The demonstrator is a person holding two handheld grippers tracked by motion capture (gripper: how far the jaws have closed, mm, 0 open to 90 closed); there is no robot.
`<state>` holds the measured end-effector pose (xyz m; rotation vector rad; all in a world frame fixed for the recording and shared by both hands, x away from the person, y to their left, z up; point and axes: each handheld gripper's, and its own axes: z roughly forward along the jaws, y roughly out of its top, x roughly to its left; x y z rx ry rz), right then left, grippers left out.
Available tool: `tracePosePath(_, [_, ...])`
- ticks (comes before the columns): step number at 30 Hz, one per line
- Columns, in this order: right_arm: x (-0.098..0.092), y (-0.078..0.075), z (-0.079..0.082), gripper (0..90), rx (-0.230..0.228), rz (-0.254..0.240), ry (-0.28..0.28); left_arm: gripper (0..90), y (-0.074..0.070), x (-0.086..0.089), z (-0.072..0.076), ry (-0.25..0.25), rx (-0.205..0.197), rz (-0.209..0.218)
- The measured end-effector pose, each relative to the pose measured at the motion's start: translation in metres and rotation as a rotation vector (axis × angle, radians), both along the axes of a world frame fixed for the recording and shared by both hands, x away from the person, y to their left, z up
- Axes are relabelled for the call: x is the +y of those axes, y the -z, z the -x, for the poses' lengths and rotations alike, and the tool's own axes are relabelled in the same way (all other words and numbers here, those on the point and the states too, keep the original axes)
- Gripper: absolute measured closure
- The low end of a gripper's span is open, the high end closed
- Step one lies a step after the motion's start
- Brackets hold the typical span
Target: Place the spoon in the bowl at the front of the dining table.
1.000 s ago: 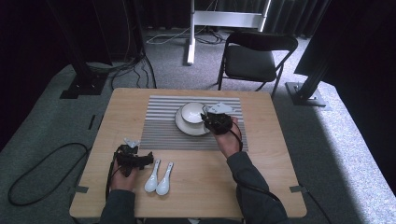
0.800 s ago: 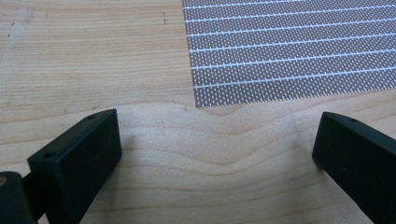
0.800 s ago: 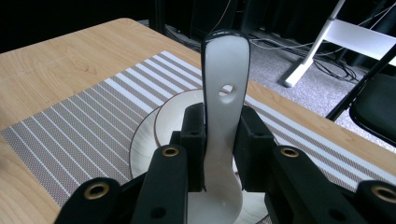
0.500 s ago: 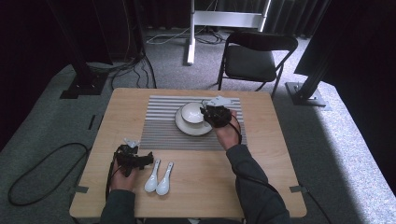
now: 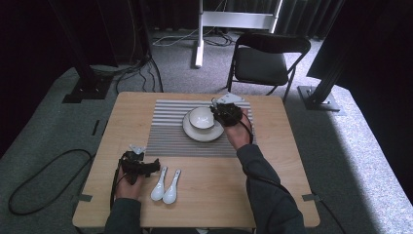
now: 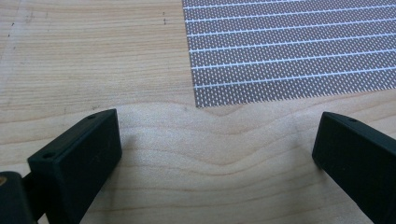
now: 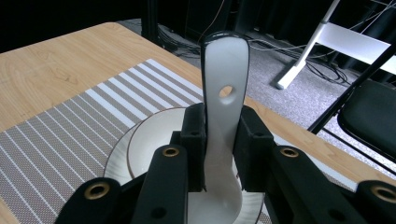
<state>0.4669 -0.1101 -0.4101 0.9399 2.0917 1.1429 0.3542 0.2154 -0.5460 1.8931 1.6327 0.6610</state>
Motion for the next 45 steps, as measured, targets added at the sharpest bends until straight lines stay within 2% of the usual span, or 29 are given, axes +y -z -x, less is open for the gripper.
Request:
tracePosePath(15, [0.009, -0.003, -0.013, 75.6, -0.006, 0.029, -0.002, 1.7, 0.000, 0.000, 0.000, -0.001, -0.001, 0.001])
tracePosePath(23, [0.013, -0.004, -0.021, 75.6, -0.003, 0.028, -0.003, 1.7, 0.000, 0.000, 0.000, 0.001, 0.000, -0.001])
tracePosePath(33, [0.024, 0.000, -0.024, 75.7, -0.005, 0.041, -0.024, 1.7, 0.000, 0.000, 0.000, 0.000, 0.000, 0.000])
tracePosePath(45, [0.029, 0.012, -0.032, 75.8, 0.014, 0.051, -0.012, 1.7, 0.000, 0.000, 0.000, 0.001, 0.002, 0.000])
